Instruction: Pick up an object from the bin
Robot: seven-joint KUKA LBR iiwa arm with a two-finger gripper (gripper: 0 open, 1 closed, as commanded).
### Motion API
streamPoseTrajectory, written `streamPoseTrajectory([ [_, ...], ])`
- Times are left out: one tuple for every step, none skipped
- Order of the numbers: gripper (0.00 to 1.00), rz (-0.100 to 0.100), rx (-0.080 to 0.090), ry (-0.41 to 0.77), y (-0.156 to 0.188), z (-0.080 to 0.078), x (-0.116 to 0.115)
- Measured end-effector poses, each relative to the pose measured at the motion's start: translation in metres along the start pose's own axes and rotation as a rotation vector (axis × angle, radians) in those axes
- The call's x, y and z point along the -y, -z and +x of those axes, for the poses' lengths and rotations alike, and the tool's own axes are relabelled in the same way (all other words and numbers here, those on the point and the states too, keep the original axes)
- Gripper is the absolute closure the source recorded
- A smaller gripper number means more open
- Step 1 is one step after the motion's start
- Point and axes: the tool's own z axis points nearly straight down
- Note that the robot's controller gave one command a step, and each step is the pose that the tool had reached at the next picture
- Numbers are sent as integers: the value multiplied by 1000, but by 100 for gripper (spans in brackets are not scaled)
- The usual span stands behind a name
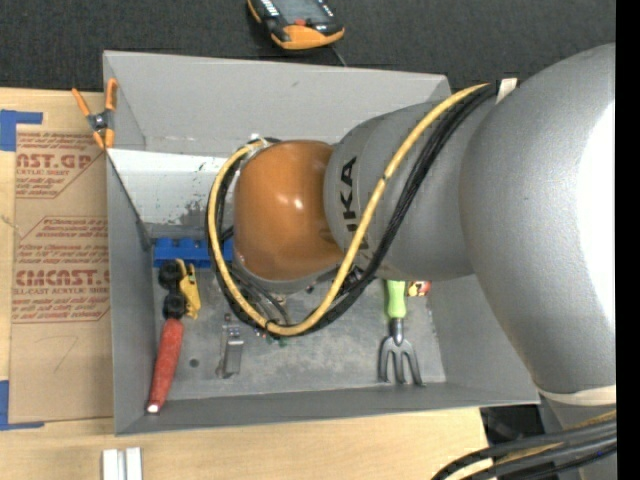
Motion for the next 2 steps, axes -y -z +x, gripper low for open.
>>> streamPoseTrajectory([
  [0,-2,7,-3,4,-2,1],
  [0,-5,17,355,-75,-19,-49],
])
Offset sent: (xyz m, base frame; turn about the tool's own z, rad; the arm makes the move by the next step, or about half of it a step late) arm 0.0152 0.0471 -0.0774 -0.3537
